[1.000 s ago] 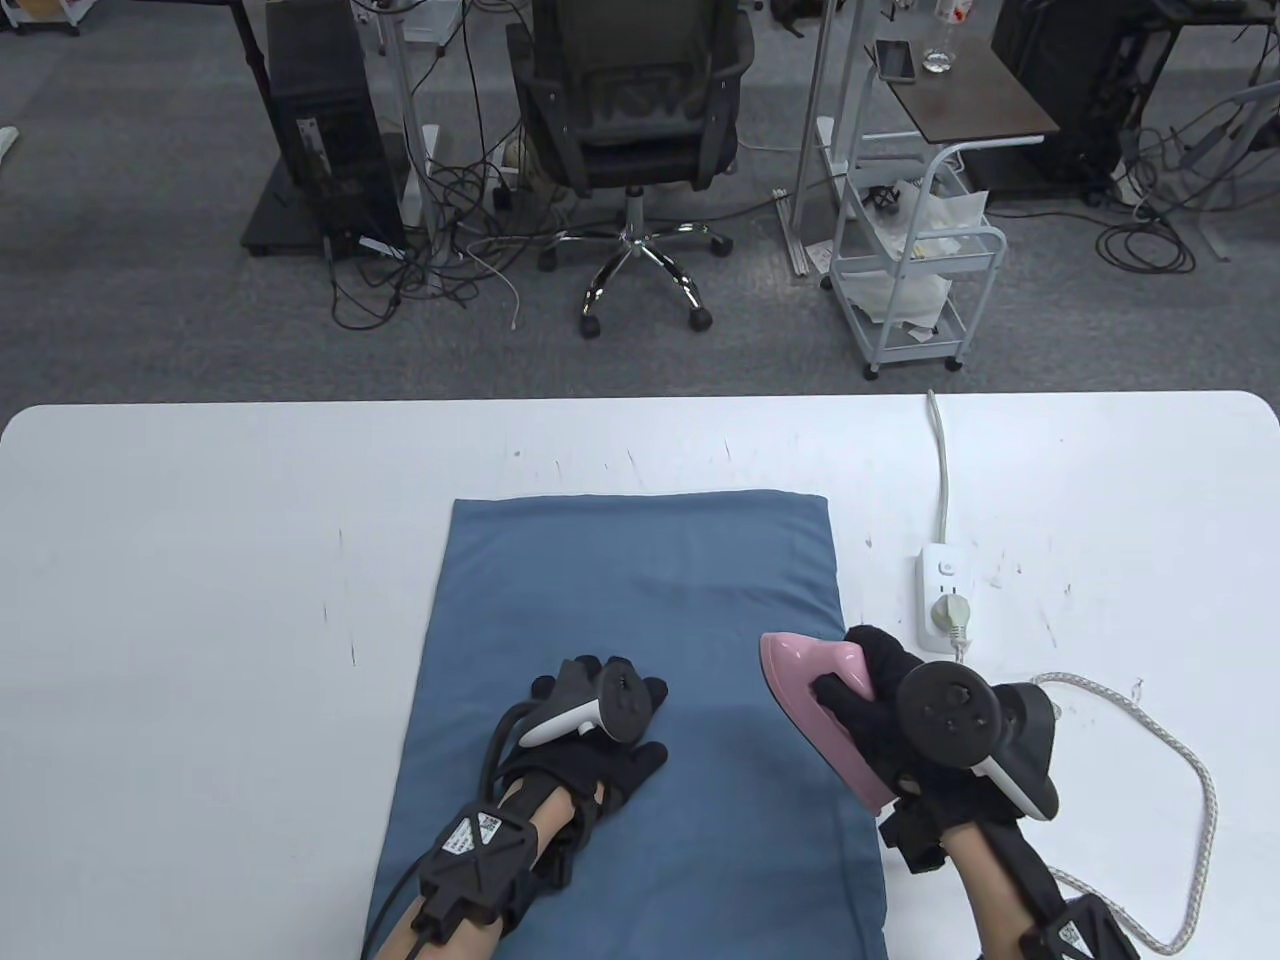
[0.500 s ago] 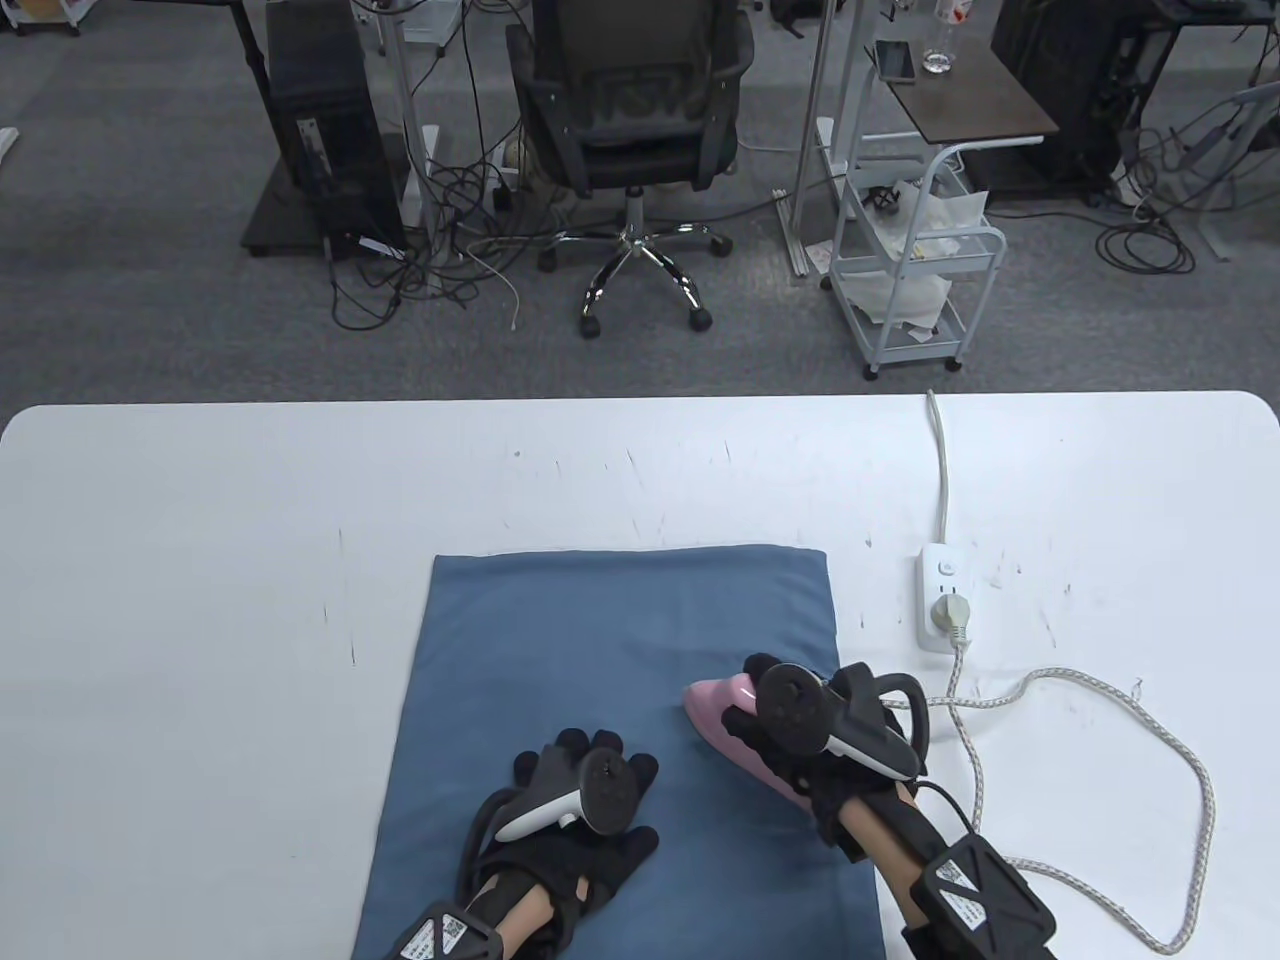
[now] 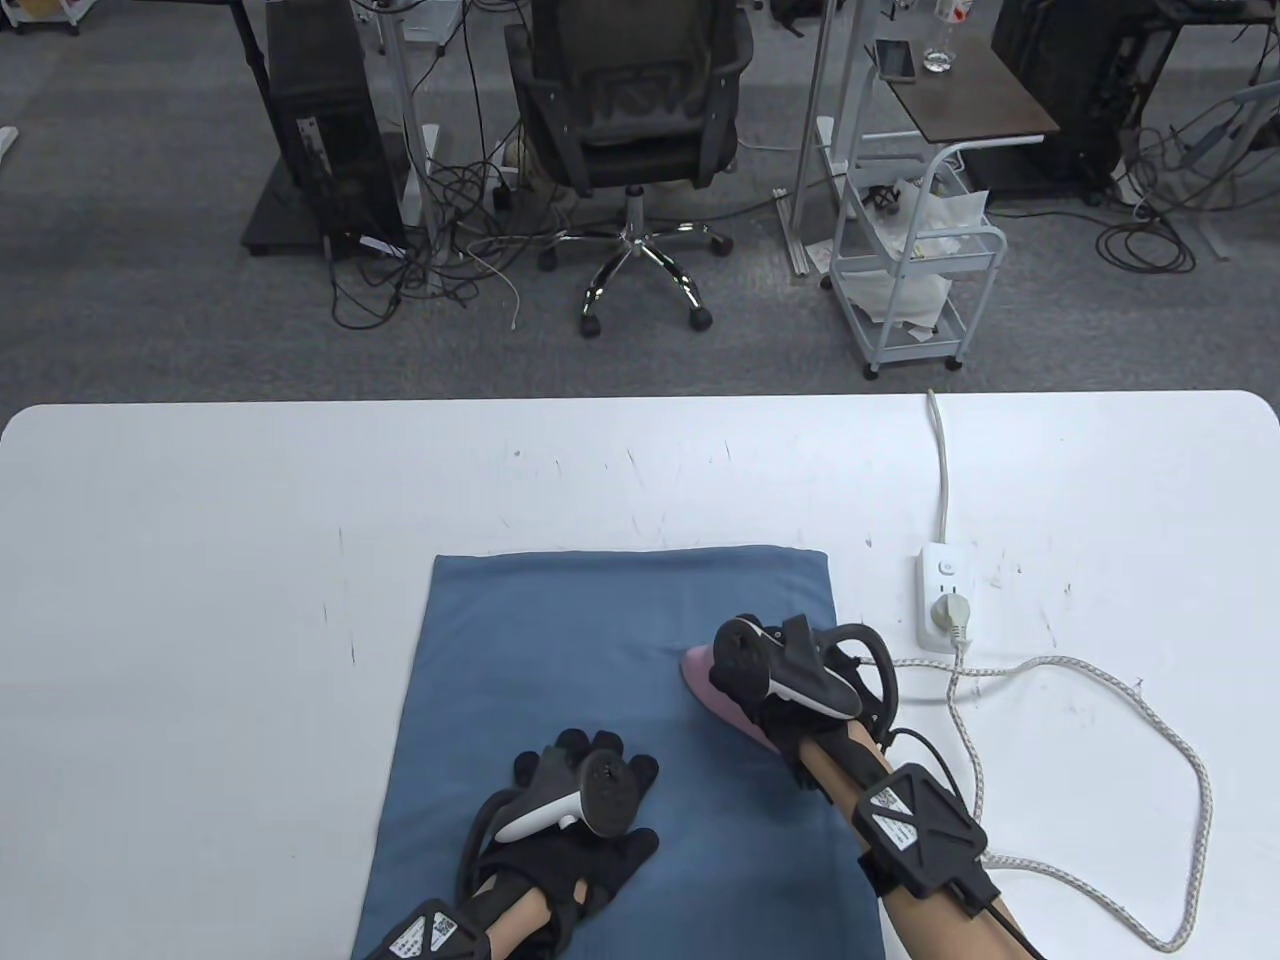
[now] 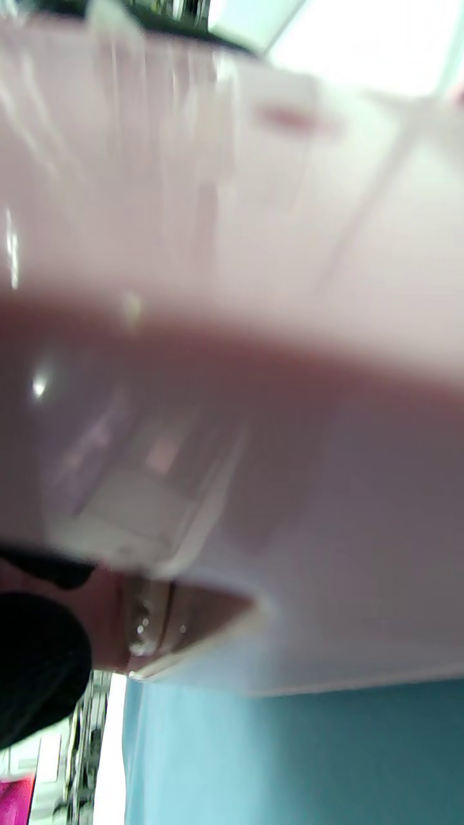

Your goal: Iron pillowcase with electric iron on table

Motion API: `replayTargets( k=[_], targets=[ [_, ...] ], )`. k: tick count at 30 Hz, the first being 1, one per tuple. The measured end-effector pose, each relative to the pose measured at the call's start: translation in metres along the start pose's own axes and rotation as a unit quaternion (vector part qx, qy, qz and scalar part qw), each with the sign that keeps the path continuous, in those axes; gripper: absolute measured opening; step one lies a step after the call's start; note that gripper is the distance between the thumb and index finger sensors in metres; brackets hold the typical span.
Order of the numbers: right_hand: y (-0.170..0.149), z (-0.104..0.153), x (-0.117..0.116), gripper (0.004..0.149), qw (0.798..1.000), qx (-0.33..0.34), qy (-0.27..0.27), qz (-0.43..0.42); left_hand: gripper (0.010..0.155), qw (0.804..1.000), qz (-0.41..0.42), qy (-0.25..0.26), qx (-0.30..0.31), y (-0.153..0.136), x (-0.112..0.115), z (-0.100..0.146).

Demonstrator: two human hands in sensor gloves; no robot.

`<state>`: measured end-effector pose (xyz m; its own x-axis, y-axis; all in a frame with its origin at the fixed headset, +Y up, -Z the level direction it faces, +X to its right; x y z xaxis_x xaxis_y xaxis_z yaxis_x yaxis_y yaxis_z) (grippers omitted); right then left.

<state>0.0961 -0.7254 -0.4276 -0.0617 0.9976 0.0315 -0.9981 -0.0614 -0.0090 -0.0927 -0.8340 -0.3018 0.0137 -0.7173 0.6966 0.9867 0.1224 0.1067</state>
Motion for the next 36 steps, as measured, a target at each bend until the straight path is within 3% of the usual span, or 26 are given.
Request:
replayTargets(
  k=[4, 9, 13, 16, 20, 24, 27, 33, 36],
  targets=[
    [-0.013, -0.035, -0.002, 0.065, 0.998, -0.062, 0.006, 0.007, 0.073, 1.000, 0.000, 0.000, 0.000, 0.000, 0.000, 0.000],
    [-0.022, -0.048, -0.002, 0.064, 0.995, -0.086, 0.036, -0.026, 0.073, 1.000, 0.000, 0.000, 0.000, 0.000, 0.000, 0.000],
    [-0.009, -0.023, 0.013, 0.064, 0.998, -0.035, 0.008, -0.060, 0.073, 1.000, 0.000, 0.000, 0.000, 0.000, 0.000, 0.000],
    [0.011, 0.010, 0.022, 0.064, 0.997, 0.028, 0.010, -0.072, 0.073, 1.000, 0.000, 0.000, 0.000, 0.000, 0.000, 0.000],
    [0.034, 0.038, 0.013, 0.064, 0.995, 0.082, 0.026, -0.055, 0.073, 1.000, 0.000, 0.000, 0.000, 0.000, 0.000, 0.000],
    [0.049, 0.043, 0.006, 0.063, 0.995, 0.096, 0.002, -0.020, 0.073, 1.000, 0.000, 0.001, 0.000, 0.000, 0.000, 0.000],
    [0.050, 0.029, 0.004, 0.062, 0.996, 0.081, -0.004, -0.024, 0.073, 1.000, 0.000, 0.001, 0.000, 0.000, 0.000, 0.000],
    [0.039, -0.031, 0.001, 0.060, 0.999, 0.001, 0.012, -0.039, 0.073, 1.000, 0.000, 0.000, 0.001, 0.000, 0.001, 0.000],
    [0.036, -0.048, 0.000, 0.059, 0.998, -0.017, 0.027, -0.054, 0.073, 1.000, 0.000, 0.000, 0.001, 0.000, 0.001, 0.000]
  ],
)
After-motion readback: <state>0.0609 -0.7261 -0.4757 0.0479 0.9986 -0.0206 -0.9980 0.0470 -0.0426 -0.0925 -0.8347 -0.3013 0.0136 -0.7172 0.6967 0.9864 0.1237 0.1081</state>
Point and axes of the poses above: the tracker on the back of each hand, its own y axis roughly to the thumb side, its own z axis roughly from the fingertips to the wrist, x = y × z, the point moved 3 cm from there along -z, roughly from the wrist to the fingertips, and after that the axes turned 13 degrees about -x, right-handed, at the moved point
